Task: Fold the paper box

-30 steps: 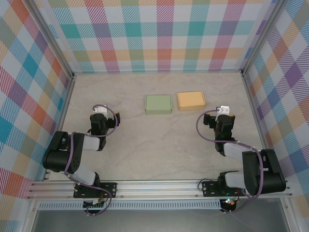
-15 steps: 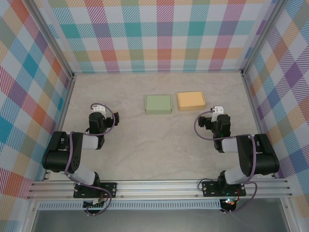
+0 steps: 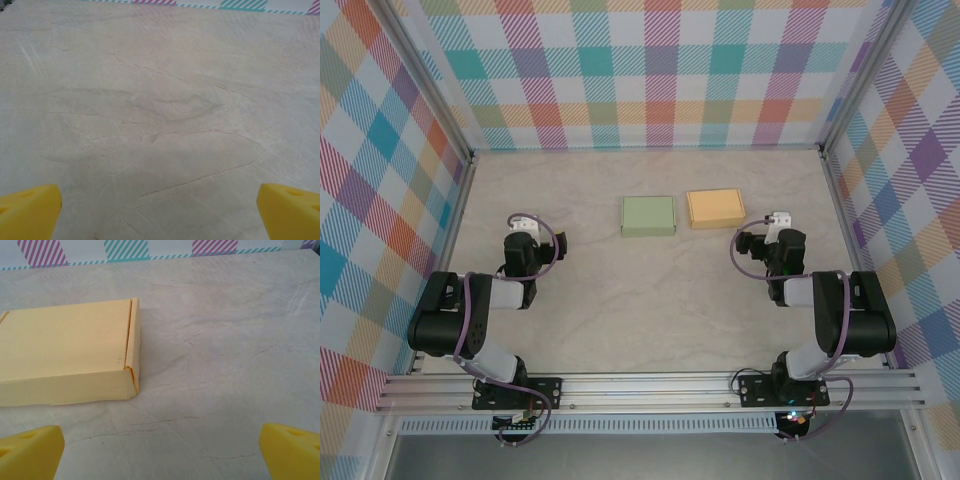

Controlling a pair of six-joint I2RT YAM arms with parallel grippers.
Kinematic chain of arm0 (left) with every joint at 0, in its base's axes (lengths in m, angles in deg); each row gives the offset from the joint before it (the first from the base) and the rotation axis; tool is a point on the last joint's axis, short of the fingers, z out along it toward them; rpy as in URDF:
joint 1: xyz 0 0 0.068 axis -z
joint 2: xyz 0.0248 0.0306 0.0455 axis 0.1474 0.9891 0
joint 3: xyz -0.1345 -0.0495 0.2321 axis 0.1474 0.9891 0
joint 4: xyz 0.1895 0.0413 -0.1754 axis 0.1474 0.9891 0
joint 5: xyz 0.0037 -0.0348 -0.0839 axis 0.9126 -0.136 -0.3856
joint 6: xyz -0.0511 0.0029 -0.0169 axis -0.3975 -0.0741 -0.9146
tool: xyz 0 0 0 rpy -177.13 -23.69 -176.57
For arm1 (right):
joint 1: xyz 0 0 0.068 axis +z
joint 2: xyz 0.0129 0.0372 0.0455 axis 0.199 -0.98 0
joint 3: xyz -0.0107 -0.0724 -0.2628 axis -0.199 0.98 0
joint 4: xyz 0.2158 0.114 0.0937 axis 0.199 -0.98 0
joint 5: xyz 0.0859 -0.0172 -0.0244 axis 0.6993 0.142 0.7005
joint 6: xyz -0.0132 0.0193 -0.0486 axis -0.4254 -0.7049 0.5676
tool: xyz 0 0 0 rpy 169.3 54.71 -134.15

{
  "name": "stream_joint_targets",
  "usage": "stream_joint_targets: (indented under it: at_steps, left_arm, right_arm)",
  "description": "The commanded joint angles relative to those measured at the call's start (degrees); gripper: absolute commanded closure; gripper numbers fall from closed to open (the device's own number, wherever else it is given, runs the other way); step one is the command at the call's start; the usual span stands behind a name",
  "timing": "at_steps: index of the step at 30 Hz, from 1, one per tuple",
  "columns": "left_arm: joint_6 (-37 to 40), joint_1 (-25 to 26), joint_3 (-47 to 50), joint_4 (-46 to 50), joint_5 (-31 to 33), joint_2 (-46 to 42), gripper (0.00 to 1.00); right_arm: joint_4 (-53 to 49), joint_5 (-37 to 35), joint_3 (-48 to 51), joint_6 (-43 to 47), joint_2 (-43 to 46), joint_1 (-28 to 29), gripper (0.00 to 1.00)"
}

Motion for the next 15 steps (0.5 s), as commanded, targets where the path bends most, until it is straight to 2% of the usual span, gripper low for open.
stream_joint_targets:
  at_steps: [1, 15]
  left_arm:
    - [-0.09, -0.05, -0.58, 0.36, -0.50, 0.30, 0.00]
    - [0.39, 0.03, -0.75, 0.61, -1.43, 0.35, 0.00]
  right_arm:
    - [0.37, 1.34, -0.74, -0.59, 0.27, -0.03, 0.00]
    - [0.36, 1.36, -0.74, -0.64, 0.27, -0.05, 0.00]
